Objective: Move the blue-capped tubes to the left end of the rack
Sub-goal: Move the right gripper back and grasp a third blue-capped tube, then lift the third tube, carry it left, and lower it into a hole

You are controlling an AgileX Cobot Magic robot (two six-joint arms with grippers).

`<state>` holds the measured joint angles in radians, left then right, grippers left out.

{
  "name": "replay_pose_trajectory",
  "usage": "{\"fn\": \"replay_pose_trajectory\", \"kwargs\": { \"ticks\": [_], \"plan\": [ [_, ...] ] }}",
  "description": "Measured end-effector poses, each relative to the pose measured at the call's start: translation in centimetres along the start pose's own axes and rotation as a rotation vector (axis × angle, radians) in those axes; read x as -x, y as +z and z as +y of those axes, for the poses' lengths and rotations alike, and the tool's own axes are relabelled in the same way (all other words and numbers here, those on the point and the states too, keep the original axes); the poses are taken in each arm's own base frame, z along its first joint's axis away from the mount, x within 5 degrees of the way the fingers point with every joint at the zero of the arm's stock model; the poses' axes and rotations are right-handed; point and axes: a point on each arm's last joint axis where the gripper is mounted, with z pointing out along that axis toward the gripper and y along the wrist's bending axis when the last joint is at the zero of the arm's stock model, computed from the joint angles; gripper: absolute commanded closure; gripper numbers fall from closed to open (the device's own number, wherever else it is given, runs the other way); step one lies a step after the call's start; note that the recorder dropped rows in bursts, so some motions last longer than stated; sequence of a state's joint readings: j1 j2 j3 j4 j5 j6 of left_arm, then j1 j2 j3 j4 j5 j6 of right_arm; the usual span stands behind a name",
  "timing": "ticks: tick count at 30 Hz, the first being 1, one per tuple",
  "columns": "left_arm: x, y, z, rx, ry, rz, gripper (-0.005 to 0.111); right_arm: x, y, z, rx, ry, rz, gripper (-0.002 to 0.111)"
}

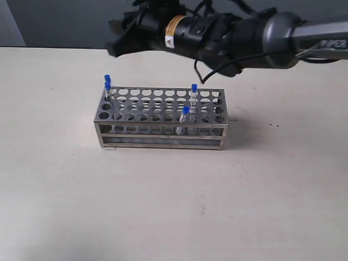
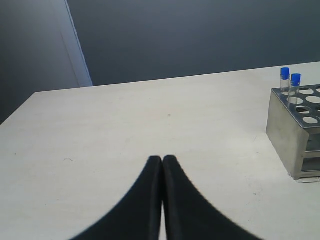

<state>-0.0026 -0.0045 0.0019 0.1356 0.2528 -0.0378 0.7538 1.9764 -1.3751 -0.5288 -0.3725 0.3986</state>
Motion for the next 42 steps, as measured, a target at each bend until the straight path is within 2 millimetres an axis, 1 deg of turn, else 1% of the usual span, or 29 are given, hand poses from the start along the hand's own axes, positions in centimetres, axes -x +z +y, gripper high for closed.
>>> {"fn": "replay_pose_trajectory", "kwargs": {
  "ticks": [1,3,4,7,10,12,16,20,28,36,40,41,42],
  "plan": [
    [0.0,0.0,0.0,0.0,0.0,0.0,0.106,0.3,-0.6,-0.8,-0.021,0.002,0.0,0.07],
    [0.0,0.0,0.0,0.0,0.0,0.0,0.106,0.1,-1.9,-2.3,-0.06,0.016,0.009,0.07],
    [0.0,0.0,0.0,0.0,0.0,0.0,0.106,-0.3,-2.7,-2.9,-0.073,0.026,0.015,0.07],
    [0.0,0.0,0.0,0.0,0.0,0.0,0.106,-2.4,-5.1,-4.0,-0.097,0.063,0.045,0.07],
    [0.0,0.0,0.0,0.0,0.0,0.0,0.106,-4.5,-7.3,-4.4,-0.109,0.091,0.063,0.07],
    [0.0,0.0,0.0,0.0,0.0,0.0,0.106,-6.1,-8.5,-4.6,-0.127,0.111,0.076,0.07],
    [0.0,0.0,0.0,0.0,0.0,0.0,0.106,-8.8,-10.2,-4.6,-0.162,0.148,0.084,0.07],
    [0.0,0.0,0.0,0.0,0.0,0.0,0.106,-10.5,-10.3,-4.4,-0.161,0.166,0.09,0.07],
    [0.0,0.0,0.0,0.0,0.0,0.0,0.106,-11.7,-9.7,-4.3,-0.146,0.187,0.058,0.07],
    [0.0,0.0,0.0,0.0,0.0,0.0,0.106,-13.1,-9.3,-4.3,-0.142,0.214,0.084,0.07],
    [0.0,0.0,0.0,0.0,0.0,0.0,0.106,-14.3,-9.0,-4.2,-0.136,0.229,0.101,0.07],
    [0.0,0.0,0.0,0.0,0.0,0.0,0.106,-14.8,-8.9,-4.1,-0.134,0.234,0.107,0.07],
    [0.0,0.0,0.0,0.0,0.0,0.0,0.106,-15.0,-8.8,-4.1,-0.133,0.235,0.109,0.076]
  ]
}}
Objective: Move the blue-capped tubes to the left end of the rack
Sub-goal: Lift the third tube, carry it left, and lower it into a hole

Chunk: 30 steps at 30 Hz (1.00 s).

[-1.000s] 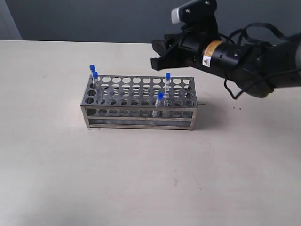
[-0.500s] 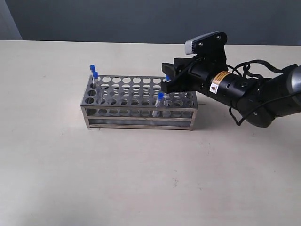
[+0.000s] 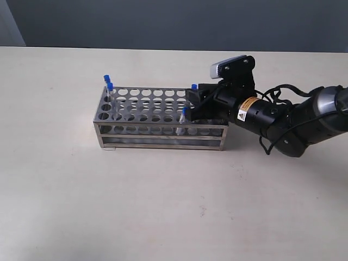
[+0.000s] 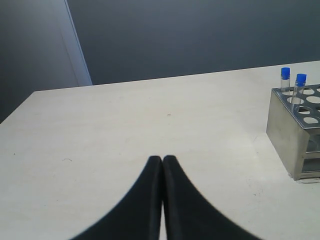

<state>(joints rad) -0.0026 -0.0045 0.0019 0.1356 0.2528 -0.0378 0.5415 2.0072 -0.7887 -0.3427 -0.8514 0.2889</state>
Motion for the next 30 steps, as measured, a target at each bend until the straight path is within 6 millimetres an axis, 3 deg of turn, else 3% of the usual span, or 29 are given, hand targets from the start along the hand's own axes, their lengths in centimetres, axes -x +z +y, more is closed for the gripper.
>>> {"fn": "replay_pose_trajectory", "kwargs": {
  "ticks": [1,2,3,9,11,13,17,20,24,30],
  "plan": [
    [0.0,0.0,0.0,0.0,0.0,0.0,0.106,-0.3,0.1,0.0,0.0,0.002,0.008,0.082],
    [0.0,0.0,0.0,0.0,0.0,0.0,0.106,-0.3,0.1,0.0,-0.001,0.002,0.009,0.098],
    [0.0,0.0,0.0,0.0,0.0,0.0,0.106,-0.3,0.1,0.0,0.0,0.002,0.007,0.105],
    [0.0,0.0,0.0,0.0,0.0,0.0,0.106,0.4,0.3,0.0,0.012,-0.016,-0.004,0.109],
    [0.0,0.0,0.0,0.0,0.0,0.0,0.106,2.3,0.5,0.2,0.024,-0.065,-0.015,0.109],
    [0.0,0.0,0.0,0.0,0.0,0.0,0.106,5.6,0.5,0.7,0.031,-0.124,-0.058,0.109],
    [0.0,0.0,0.0,0.0,0.0,0.0,0.106,10.3,0.6,2.8,0.073,-0.198,-0.162,0.109],
    [0.0,0.0,0.0,0.0,0.0,0.0,0.106,12.0,1.2,5.4,0.142,-0.201,-0.206,0.109],
    [0.0,0.0,0.0,0.0,0.0,0.0,0.106,12.1,2.4,8.9,0.234,-0.206,-0.209,0.109],
    [0.0,0.0,0.0,0.0,0.0,0.0,0.106,9.1,4.9,13.0,0.338,-0.221,-0.144,0.109]
  ]
}}
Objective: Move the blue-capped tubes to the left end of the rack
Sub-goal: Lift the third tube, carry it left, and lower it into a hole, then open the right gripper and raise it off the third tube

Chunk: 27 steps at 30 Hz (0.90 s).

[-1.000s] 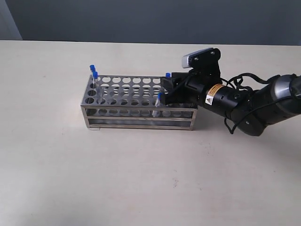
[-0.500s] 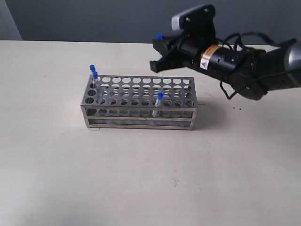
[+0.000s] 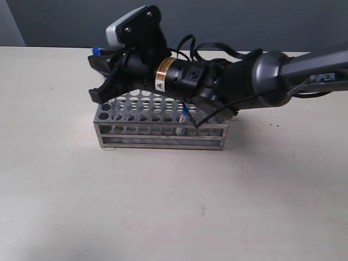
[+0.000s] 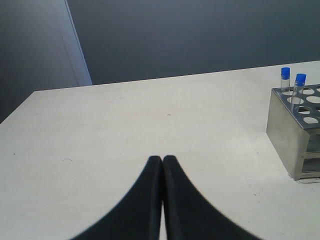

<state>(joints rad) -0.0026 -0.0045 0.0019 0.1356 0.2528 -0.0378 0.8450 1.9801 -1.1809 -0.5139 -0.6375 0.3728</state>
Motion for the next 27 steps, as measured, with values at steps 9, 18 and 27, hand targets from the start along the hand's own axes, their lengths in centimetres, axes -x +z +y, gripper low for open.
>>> {"fn": "replay_pose_trajectory", "kwargs": {
  "ticks": [9,18,27],
  "plan": [
    [0.0,0.0,0.0,0.0,0.0,0.0,0.106,-2.7,2.6,0.8,0.015,0.04,0.036,0.109],
    [0.0,0.0,0.0,0.0,0.0,0.0,0.106,-2.2,3.3,0.4,-0.003,0.039,0.007,0.109],
    [0.0,0.0,0.0,0.0,0.0,0.0,0.106,-2.7,3.6,0.2,-0.013,0.035,0.03,0.109]
  ]
}}
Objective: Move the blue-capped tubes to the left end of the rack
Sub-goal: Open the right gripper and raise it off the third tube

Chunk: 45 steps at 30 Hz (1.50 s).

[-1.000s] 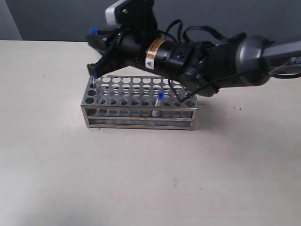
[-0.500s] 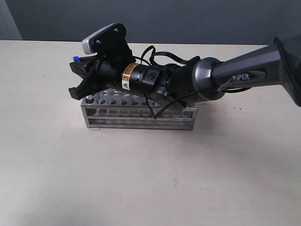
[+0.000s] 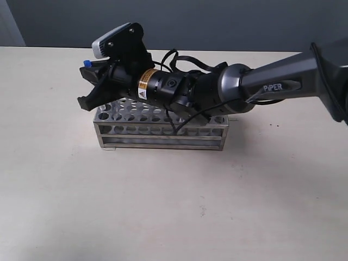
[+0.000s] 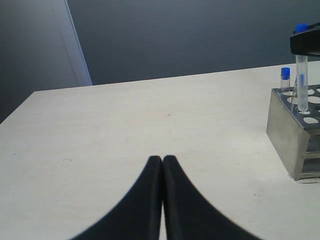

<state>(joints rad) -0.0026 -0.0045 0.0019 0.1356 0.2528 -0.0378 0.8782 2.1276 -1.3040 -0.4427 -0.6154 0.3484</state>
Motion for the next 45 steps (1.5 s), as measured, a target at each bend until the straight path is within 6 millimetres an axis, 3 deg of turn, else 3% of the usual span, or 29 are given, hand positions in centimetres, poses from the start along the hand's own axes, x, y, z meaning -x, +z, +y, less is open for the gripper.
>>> {"fn": "replay_pose_trajectory", "kwargs": {
  "ticks": [8,21,28,35,39,45],
  "plan": [
    [0.0,0.0,0.0,0.0,0.0,0.0,0.106,-2.7,0.7,-0.4,-0.025,0.03,0.045,0.109],
    [0.0,0.0,0.0,0.0,0.0,0.0,0.106,-3.1,0.7,-0.8,-0.067,0.062,0.075,0.109],
    [0.0,0.0,0.0,0.0,0.0,0.0,0.106,-3.3,0.7,-0.7,-0.056,0.044,0.095,0.07],
    [0.0,0.0,0.0,0.0,0.0,0.0,0.106,-3.4,0.6,-0.7,-0.055,0.022,0.135,0.069],
    [0.0,0.0,0.0,0.0,0.0,0.0,0.106,-1.5,0.0,-0.7,-0.071,0.0,0.144,0.069],
    [0.0,0.0,0.0,0.0,0.0,0.0,0.106,5.5,-2.8,-0.8,-0.116,-0.15,0.081,0.069]
  ]
}}
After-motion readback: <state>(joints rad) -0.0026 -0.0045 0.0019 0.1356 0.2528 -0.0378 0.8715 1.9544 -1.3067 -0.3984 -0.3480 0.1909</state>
